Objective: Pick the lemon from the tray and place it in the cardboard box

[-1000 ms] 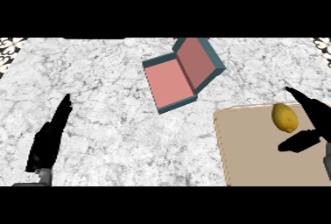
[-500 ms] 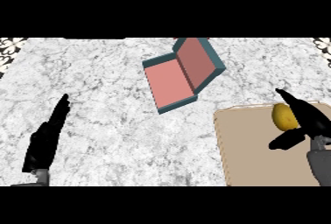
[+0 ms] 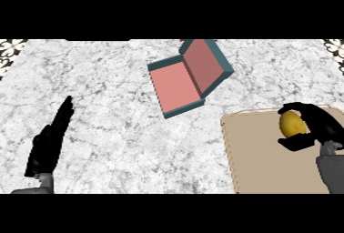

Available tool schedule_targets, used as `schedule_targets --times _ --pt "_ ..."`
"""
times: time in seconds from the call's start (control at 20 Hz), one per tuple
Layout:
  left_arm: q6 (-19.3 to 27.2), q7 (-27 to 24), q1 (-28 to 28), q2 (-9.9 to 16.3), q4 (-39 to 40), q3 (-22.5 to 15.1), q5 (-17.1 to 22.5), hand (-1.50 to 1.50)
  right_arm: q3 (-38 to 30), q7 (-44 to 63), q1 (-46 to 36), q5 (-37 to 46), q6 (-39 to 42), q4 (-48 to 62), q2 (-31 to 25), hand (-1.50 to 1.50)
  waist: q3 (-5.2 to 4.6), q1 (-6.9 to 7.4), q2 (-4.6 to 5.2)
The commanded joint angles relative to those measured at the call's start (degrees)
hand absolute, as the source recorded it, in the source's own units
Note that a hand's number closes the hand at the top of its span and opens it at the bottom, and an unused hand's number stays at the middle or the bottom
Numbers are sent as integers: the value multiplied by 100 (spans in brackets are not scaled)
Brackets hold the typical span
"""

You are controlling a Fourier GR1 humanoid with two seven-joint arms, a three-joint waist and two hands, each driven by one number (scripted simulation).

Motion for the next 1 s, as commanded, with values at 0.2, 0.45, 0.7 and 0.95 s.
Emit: schedule_targets --times 0.2,0.45,0.7,0.95 --pt "51 152 -108 -212 26 -66 -159 0 38 -557 -193 861 -1151 445 -65 150 33 20 27" --pt "196 -51 87 -260 10 -82 -378 0 768 960 475 1587 -605 -891 344 150 27 -28 14" --pt "-186 105 470 -54 -580 103 -132 0 791 1476 486 1802 -183 -1773 431 150 29 13 9" --pt "86 -59 222 -421 -148 -59 -401 0 987 1508 1154 2323 -515 -2434 479 150 30 -18 13"
